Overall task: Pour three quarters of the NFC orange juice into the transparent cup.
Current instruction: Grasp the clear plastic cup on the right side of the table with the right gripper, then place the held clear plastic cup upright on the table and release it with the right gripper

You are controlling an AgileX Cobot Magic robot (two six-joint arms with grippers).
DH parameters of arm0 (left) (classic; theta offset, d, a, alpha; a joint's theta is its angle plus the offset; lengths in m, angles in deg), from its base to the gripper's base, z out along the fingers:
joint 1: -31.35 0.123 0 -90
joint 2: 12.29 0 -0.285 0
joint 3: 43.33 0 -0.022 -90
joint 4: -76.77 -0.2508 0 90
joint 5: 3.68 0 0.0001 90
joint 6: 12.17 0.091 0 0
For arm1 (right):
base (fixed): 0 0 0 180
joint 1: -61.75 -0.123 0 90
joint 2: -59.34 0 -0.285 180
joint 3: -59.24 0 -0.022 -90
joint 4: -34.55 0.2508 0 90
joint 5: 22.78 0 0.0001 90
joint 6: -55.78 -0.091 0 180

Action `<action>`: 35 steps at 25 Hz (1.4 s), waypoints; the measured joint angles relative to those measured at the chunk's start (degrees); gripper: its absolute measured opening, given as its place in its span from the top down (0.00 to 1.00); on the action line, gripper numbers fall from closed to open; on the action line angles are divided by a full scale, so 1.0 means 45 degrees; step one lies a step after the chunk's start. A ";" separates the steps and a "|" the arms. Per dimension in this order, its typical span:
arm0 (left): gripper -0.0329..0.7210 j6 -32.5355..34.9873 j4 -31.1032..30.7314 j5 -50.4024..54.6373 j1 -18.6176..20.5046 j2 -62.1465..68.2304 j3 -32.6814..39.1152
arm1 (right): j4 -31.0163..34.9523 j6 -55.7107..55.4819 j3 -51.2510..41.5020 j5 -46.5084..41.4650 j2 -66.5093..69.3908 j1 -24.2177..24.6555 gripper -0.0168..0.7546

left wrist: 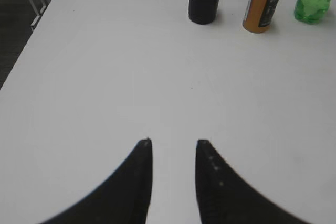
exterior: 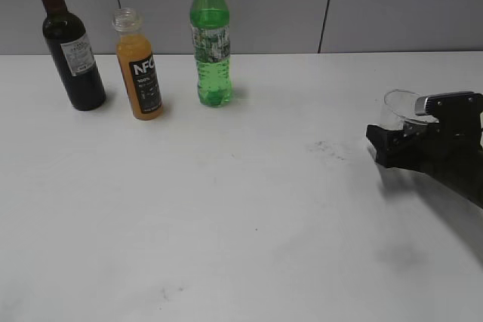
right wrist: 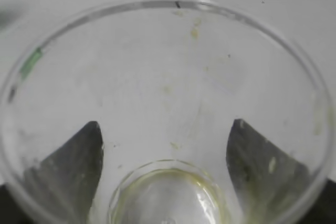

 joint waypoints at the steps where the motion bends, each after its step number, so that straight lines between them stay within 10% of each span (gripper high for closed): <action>1: 0.65 0.0000 0.0000 0.0000 0.0000 0.0000 0.0000 | 0.0000 0.0000 0.0000 0.0000 0.0000 0.0000 0.26; 9: 0.65 0.0000 0.0000 0.0000 0.0000 0.0000 0.0000 | -0.1073 0.0000 0.0000 0.0414 -0.0184 0.0000 0.28; 18: 0.65 0.0000 0.0000 0.0000 0.0000 0.0000 0.0000 | -0.7703 -0.0009 0.0783 0.0485 -0.0691 -0.0797 0.28; 35: 0.65 0.0000 0.0000 0.0000 0.0000 0.0000 0.0000 | -0.9867 -0.1579 0.4937 0.0041 0.0660 -0.5173 0.28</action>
